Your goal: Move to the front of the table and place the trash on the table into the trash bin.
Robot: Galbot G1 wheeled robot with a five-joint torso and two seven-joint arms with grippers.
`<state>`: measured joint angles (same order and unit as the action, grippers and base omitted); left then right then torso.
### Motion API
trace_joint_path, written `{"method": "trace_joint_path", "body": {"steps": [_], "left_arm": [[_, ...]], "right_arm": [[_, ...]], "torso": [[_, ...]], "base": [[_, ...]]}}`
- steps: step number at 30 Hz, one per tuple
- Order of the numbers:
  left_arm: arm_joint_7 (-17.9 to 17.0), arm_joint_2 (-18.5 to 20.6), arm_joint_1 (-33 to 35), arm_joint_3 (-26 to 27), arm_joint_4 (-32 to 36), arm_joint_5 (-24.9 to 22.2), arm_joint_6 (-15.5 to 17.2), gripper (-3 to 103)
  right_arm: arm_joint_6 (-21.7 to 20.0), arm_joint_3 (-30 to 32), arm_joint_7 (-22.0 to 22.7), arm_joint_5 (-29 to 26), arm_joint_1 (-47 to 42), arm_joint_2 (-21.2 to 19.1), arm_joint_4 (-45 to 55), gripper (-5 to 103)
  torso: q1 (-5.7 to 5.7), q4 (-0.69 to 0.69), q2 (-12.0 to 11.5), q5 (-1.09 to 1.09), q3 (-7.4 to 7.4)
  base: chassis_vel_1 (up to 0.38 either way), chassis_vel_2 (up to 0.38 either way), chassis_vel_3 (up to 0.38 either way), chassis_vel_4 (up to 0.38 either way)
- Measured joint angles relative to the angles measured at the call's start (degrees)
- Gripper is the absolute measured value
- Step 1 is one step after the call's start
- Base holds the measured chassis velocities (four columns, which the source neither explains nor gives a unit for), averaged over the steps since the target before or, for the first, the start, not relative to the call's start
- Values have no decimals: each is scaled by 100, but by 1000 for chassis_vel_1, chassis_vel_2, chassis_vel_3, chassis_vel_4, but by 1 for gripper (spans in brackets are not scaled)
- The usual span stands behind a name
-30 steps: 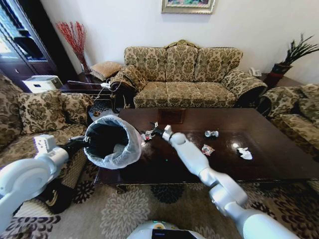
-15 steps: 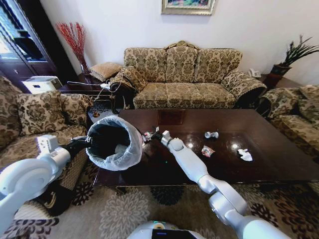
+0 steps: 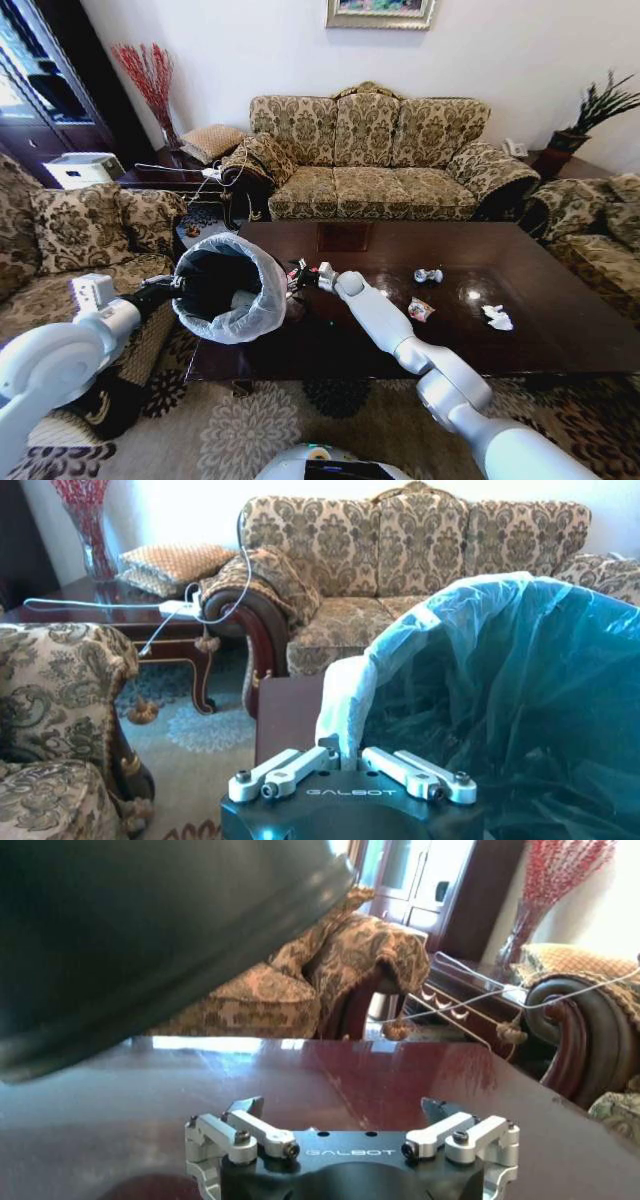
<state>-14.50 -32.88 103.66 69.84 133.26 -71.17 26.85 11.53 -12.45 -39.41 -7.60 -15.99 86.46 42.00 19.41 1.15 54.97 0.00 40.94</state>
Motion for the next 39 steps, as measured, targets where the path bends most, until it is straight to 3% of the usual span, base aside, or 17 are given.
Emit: {"method": "trace_joint_path", "body": {"steps": [5,12,18,21,25,28,34,36,37,39], "left_arm": [[31,-77,-11,-18,38,33,-15,0],[74,-76,-11,-37,47,48,-23,0],[93,-68,-18,-33,49,38,-43,0],[124,-102,-5,-29,56,33,-61,0],[128,-101,-3,-29,55,32,-66,0],[129,-54,-5,-21,46,26,-77,0],[129,-51,-5,-23,49,24,-79,0],[129,-47,-4,-23,49,24,-79,0],[129,-35,-2,-23,49,23,-80,0],[128,-12,8,-16,50,20,-81,0]], "right_arm": [[219,-33,187,340,37,169,-358,100],[220,-55,397,458,-169,275,-457,100],[-124,28,954,829,-268,345,-465,103],[-297,61,1122,881,-346,341,-440,91],[-367,73,1161,883,-382,331,-426,86],[-504,77,1234,903,-417,267,-311,66],[-565,79,1283,820,-503,169,-186,51],[-569,81,1300,817,-510,163,-179,51],[-582,96,1338,796,-537,144,-149,43],[-617,105,1394,735,-571,114,-92,40]], "torso": [[3,1,0,0,0],[1,0,0,0,0],[2,1,0,1,0],[0,2,3,3,-2],[-1,1,3,3,-2],[0,3,3,2,0],[1,2,2,0,1],[2,2,2,0,1],[2,1,1,0,1],[2,1,0,0,1]], "base": [[0,0,0,0],[0,0,0,0],[0,0,0,0],[0,0,0,0],[0,0,0,0],[0,0,0,0],[0,0,0,0],[0,0,0,0],[0,0,0,0],[0,0,0,0]]}}
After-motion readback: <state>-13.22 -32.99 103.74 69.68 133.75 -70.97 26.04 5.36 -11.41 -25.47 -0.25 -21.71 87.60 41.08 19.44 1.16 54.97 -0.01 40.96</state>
